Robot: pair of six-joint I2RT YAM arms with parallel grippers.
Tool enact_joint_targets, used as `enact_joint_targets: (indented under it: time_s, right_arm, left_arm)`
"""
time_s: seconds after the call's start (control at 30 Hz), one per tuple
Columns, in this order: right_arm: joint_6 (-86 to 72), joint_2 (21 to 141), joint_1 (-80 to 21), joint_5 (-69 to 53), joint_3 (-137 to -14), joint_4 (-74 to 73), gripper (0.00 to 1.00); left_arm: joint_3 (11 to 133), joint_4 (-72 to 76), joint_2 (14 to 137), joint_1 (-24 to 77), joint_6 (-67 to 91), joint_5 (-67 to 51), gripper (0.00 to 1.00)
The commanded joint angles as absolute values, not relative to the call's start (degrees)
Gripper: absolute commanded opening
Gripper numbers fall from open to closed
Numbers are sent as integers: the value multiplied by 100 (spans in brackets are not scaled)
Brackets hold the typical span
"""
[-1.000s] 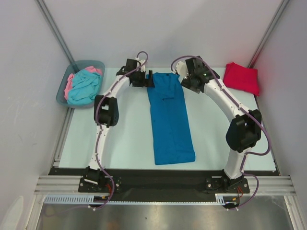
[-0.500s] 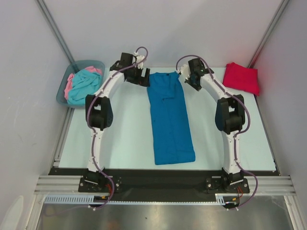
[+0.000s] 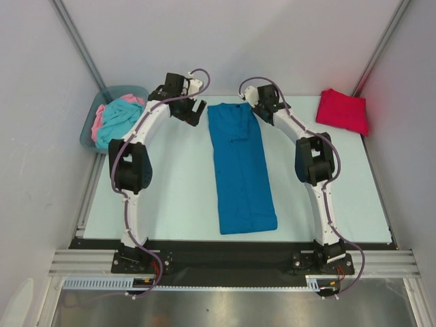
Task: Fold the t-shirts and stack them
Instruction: Fold the tshirt
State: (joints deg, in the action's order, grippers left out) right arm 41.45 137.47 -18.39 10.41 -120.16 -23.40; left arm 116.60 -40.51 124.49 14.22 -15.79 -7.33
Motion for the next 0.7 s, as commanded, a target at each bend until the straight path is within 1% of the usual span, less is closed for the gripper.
enact_joint_targets:
  time_s: [0.0,0.3,0.67]
  right_arm:
    - [4175,14053,-1933,1055,-12365,-1556,0]
    - [4192,14344,-2118,1055,-12489,-406,0]
    - [4096,14765,-2267,791,-12761,-299,0]
  left_arm:
    - [11523,-4052,11892,1529,-2012,-220,100]
    - [11391,-4034,11786,1670,-2188,184,100]
    - [11487,-3964,11857,1793,-2224,316,100]
